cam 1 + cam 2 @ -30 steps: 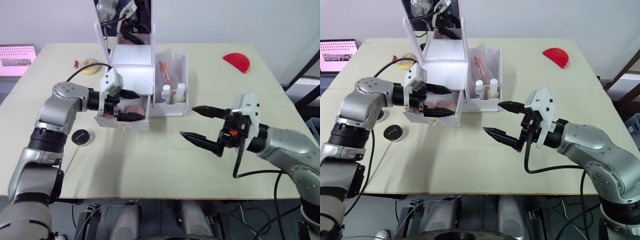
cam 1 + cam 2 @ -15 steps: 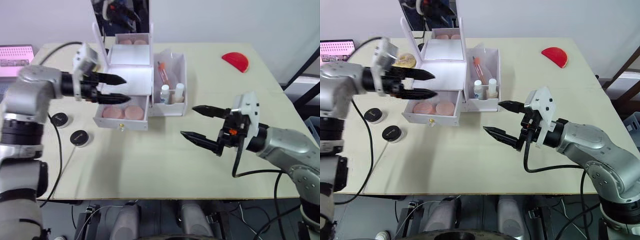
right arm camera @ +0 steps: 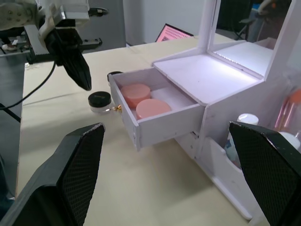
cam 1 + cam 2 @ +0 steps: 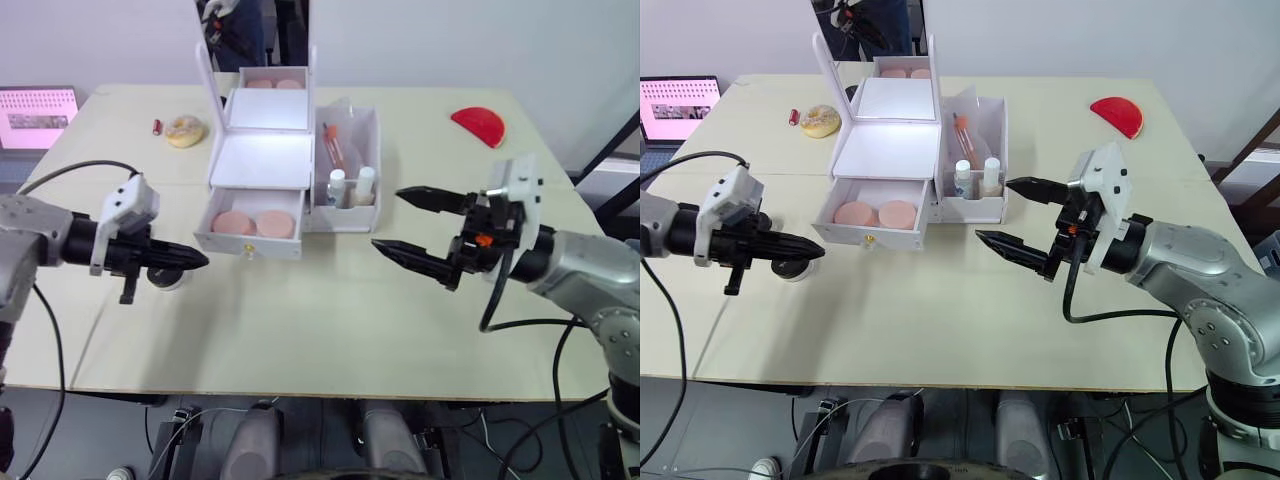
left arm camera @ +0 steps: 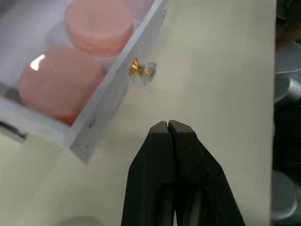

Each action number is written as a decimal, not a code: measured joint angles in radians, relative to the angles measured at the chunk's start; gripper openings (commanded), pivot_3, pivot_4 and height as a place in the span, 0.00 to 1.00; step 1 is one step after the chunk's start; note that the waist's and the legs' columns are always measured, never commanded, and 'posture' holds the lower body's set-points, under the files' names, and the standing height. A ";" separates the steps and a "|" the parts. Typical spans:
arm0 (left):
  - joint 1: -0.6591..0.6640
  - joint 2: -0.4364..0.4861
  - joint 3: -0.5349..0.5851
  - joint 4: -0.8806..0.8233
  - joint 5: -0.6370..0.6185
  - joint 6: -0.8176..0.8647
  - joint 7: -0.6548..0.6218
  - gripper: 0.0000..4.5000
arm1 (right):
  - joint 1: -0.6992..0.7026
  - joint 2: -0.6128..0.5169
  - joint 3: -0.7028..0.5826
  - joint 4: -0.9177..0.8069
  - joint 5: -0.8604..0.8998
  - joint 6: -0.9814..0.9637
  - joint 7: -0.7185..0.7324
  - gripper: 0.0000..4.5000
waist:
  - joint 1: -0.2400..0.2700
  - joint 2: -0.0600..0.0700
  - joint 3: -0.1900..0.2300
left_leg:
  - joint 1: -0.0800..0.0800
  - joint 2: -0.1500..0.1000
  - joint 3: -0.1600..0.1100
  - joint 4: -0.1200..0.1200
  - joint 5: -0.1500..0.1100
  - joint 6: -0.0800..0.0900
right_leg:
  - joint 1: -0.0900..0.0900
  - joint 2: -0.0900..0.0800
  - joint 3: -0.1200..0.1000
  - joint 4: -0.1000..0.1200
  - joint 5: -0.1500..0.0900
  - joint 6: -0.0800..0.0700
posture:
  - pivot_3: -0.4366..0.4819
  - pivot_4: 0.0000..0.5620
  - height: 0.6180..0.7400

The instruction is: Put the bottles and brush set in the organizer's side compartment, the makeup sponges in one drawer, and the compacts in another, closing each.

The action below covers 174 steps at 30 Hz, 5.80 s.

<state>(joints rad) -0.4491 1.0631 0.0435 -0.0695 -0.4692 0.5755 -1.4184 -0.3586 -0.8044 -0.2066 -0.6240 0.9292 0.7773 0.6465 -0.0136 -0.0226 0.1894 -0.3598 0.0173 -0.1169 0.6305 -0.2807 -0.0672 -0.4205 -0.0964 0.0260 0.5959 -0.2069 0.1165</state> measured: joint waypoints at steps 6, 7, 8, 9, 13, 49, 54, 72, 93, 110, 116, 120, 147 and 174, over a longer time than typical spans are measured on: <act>-0.053 -0.088 -0.036 0.023 0.066 -0.005 0.144 0.02 | -0.004 -0.004 -0.001 0.001 0.007 0.003 0.004 1.00 | -0.001 0.000 0.000 | 0.001 0.000 0.000 0.000 0.000 0.000 | 0.000 0.000 0.000 0.001 0.000 0.000 | 0.48 0.27 1.00; -0.071 -0.095 -0.043 0.037 0.083 -0.010 0.164 0.02 | -0.005 -0.004 -0.001 0.001 0.009 0.003 0.004 1.00 | -0.001 0.000 0.000 | 0.000 0.000 0.000 0.000 0.000 0.000 | 0.000 0.000 0.000 0.001 0.000 0.000 | 0.48 0.27 1.00; -0.081 -0.099 -0.050 0.050 0.097 -0.019 0.179 0.02 | -0.005 -0.005 -0.001 0.001 0.012 0.004 0.004 1.00 | -0.001 0.000 0.000 | 0.001 0.000 0.000 0.000 0.000 0.000 | 0.000 0.000 0.000 0.001 0.000 0.000 | 0.48 0.27 1.00; -0.093 -0.109 -0.062 0.070 0.116 -0.033 0.191 0.02 | -0.005 -0.006 -0.001 0.001 0.015 0.005 0.003 1.00 | -0.001 0.000 0.000 | 0.001 0.000 0.000 0.000 0.000 0.000 | 0.000 0.000 0.000 0.001 0.000 0.000 | 0.48 0.27 1.00; -0.154 -0.202 -0.089 0.151 0.157 -0.057 0.250 0.02 | -0.011 -0.009 -0.004 0.000 0.016 0.005 -0.003 1.00 | 0.004 0.000 0.000 | 0.001 0.000 0.000 0.001 0.000 0.000 | 0.001 0.000 0.000 0.001 0.000 0.000 | 0.48 0.27 1.00; 0.209 -0.047 0.479 0.175 -0.017 0.086 0.252 0.73 | 0.374 -0.137 -0.232 0.210 -0.141 -0.070 0.143 1.00 | 0.000 0.000 0.000 | 0.002 0.000 0.000 0.000 -0.003 0.005 | 0.001 0.000 0.000 0.000 -0.003 0.002 | 0.48 0.27 1.00; 0.443 -0.017 0.708 0.476 0.074 -0.153 0.298 0.99 | 0.569 -0.117 -0.402 0.459 -0.291 -0.258 0.239 1.00 | -0.002 0.000 0.000 | 0.003 0.000 0.001 0.000 -0.003 0.005 | 0.001 -0.001 0.000 -0.001 -0.005 0.004 | 0.48 0.27 1.00; 0.470 0.050 0.779 0.848 0.096 -0.480 0.369 0.99 | 0.647 -0.124 -0.557 0.773 -0.405 -0.498 0.411 1.00 | -0.013 0.000 -0.002 | 0.004 0.000 0.002 -0.002 -0.004 0.004 | 0.000 -0.001 0.000 0.001 -0.005 0.003 | 0.48 0.27 1.00; 0.393 -0.789 0.042 -0.264 0.211 -0.193 1.030 0.99 | 0.019 -0.073 -0.089 0.212 -0.026 0.001 0.181 1.00 | 0.003 -0.001 -0.003 | 0.006 -0.001 0.000 0.005 -0.003 0.004 | 0.010 0.000 0.000 -0.001 0.001 0.000 | 0.48 0.27 1.00; 0.239 -1.007 -0.070 0.037 0.484 -0.420 1.382 0.99 | -0.105 0.000 0.077 0.213 -0.081 0.015 0.134 1.00 | 0.006 0.000 -0.003 | 0.005 -0.001 0.000 0.005 -0.003 0.004 | 0.009 0.000 0.000 -0.002 0.001 0.000 | 0.48 0.27 1.00; 0.208 -1.044 -0.070 0.105 0.483 -0.484 1.391 0.99 | -0.105 0.000 0.079 0.215 -0.102 0.009 0.148 1.00 | 0.006 0.000 -0.003 | 0.005 -0.001 0.000 0.004 -0.003 0.004 | 0.009 0.000 0.000 -0.002 0.001 0.000 | 0.48 0.27 1.00; 0.201 -1.055 -0.070 0.135 0.483 -0.507 1.398 0.94 | -0.105 0.000 0.079 0.215 -0.107 0.009 0.151 1.00 | 0.006 0.000 -0.003 | 0.005 -0.001 0.000 0.004 -0.003 0.004 | 0.009 0.000 0.000 -0.002 0.001 0.000 | 0.48 0.27 1.00; 0.496 -0.939 -0.137 -0.175 0.467 -0.494 1.226 0.06 | -0.133 0.000 0.081 0.215 -0.132 0.009 0.161 1.00 | 0.008 0.001 -0.002 | 0.004 -0.001 0.000 0.003 -0.003 0.004 | 0.007 -0.001 0.000 -0.003 0.000 0.001 | 0.48 0.27 1.00; 0.709 -0.866 -0.104 -0.366 0.418 -0.446 1.180 0.06 | -0.154 0.002 0.081 0.233 -0.170 0.001 0.180 1.00 | 0.002 0.001 -0.002 | 0.003 -0.001 0.000 0.002 -0.003 0.004 | 0.005 0.000 0.000 -0.003 -0.003 0.004 | 0.48 0.27 1.00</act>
<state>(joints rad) 0.2598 0.1969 -0.0609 -0.4351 -0.0514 0.1297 -0.2381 -0.5126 -0.8029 -0.1257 -0.3913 0.7590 0.7784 0.8266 -0.0113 -0.0212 0.1876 -0.3565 0.0162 -0.1172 0.6324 -0.2840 -0.0627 -0.4151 -0.0969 0.0257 0.5926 -0.2099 0.1210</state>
